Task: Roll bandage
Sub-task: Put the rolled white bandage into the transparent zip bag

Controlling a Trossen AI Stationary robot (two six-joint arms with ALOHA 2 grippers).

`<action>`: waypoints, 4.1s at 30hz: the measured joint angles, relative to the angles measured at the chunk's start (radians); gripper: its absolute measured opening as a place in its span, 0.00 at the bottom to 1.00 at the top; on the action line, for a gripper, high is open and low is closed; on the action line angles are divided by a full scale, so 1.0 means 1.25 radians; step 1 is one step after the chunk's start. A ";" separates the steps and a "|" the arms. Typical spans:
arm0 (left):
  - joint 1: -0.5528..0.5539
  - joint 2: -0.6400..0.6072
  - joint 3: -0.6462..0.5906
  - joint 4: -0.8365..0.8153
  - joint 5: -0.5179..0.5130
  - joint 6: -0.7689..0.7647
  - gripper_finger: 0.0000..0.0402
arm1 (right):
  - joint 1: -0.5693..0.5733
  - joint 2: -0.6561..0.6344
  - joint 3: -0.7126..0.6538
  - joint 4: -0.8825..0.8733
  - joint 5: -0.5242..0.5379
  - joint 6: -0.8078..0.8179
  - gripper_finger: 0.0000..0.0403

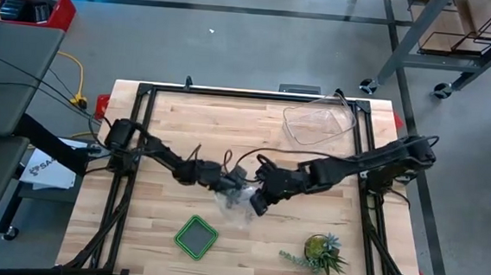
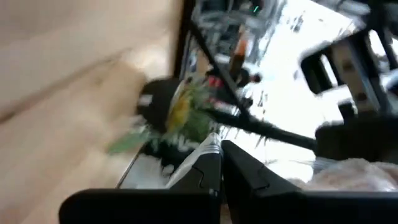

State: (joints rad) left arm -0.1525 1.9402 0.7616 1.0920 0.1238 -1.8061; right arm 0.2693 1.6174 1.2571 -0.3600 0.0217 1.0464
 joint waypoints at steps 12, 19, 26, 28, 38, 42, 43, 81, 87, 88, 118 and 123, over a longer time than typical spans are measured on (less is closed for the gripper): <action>-0.020 0.053 0.042 -0.087 0.044 -0.010 0.00 | 0.027 0.025 -0.166 0.186 -0.007 0.120 0.11; 0.017 0.047 0.095 -0.155 0.107 0.151 0.00 | 0.043 0.024 -0.166 0.166 -0.021 0.076 0.11; 0.087 -0.036 0.096 -0.228 0.145 0.308 0.00 | 0.056 0.025 -0.137 0.167 -0.021 0.038 0.11; 0.097 -0.074 0.097 -0.230 0.148 0.354 0.00 | 0.057 0.025 -0.129 0.146 -0.021 0.039 0.11; -0.016 -0.180 0.098 -0.456 -0.067 0.546 0.00 | 0.050 0.025 -0.127 0.119 0.021 0.094 0.11; -0.052 -0.177 0.097 -0.492 -0.154 0.556 0.00 | 0.050 0.047 -0.127 0.133 0.022 0.128 0.11; -0.057 -0.177 0.097 -0.493 -0.173 0.563 0.00 | 0.050 0.060 -0.127 0.146 0.023 0.132 0.11; -0.028 -0.099 0.057 -0.525 0.022 0.699 0.38 | 0.046 0.210 -0.127 0.240 -0.051 0.035 0.11; -0.011 -0.139 0.057 -0.578 0.024 0.758 0.45 | 0.046 0.208 -0.127 0.240 -0.062 0.017 0.11; -0.008 -0.146 0.057 -0.590 0.023 0.765 0.46 | 0.046 0.208 -0.127 0.241 -0.063 0.016 0.11; -0.040 -0.192 0.058 -0.779 0.085 0.701 0.51 | -0.017 0.207 -0.127 0.237 -0.084 -0.047 0.11; -0.041 -0.192 0.058 -0.797 0.138 0.656 0.51 | -0.017 0.207 -0.127 0.232 -0.082 -0.047 0.11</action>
State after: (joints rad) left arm -0.2035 1.6997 0.8341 0.0960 0.2966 -0.9865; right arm 0.2481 1.8767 1.0981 -0.0694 -0.0803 0.9876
